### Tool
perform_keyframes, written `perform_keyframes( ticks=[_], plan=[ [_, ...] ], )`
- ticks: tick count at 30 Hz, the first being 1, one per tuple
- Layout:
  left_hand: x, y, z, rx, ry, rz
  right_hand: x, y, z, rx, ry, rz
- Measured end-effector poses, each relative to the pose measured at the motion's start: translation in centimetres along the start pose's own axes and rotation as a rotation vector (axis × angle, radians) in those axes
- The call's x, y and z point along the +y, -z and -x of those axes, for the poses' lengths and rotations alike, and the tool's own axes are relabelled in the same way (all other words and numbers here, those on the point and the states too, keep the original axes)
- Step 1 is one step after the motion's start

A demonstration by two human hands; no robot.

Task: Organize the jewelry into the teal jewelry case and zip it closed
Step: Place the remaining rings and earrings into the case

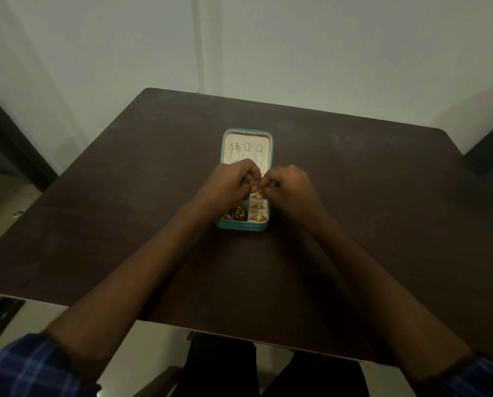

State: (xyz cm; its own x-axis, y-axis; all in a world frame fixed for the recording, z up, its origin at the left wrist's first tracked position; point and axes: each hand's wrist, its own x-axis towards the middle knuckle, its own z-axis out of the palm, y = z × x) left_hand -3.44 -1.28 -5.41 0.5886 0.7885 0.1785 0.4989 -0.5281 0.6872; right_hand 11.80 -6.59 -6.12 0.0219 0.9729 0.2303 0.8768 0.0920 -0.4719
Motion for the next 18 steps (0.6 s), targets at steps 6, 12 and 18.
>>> perform_keyframes(
  ticks=[6, 12, 18],
  plan=[
    [0.0, -0.3, -0.1, 0.025, -0.051, -0.164, 0.5, 0.1, -0.3, -0.02, 0.057, 0.114],
    [-0.2, -0.3, 0.3, 0.148, -0.132, -0.125, -0.1, 0.7, 0.0, 0.008, 0.061, 0.082],
    [-1.3, 1.8, 0.2, 0.468, 0.121, -0.03, -0.4, 0.8, -0.3, 0.143, -0.272, -0.211]
  ],
)
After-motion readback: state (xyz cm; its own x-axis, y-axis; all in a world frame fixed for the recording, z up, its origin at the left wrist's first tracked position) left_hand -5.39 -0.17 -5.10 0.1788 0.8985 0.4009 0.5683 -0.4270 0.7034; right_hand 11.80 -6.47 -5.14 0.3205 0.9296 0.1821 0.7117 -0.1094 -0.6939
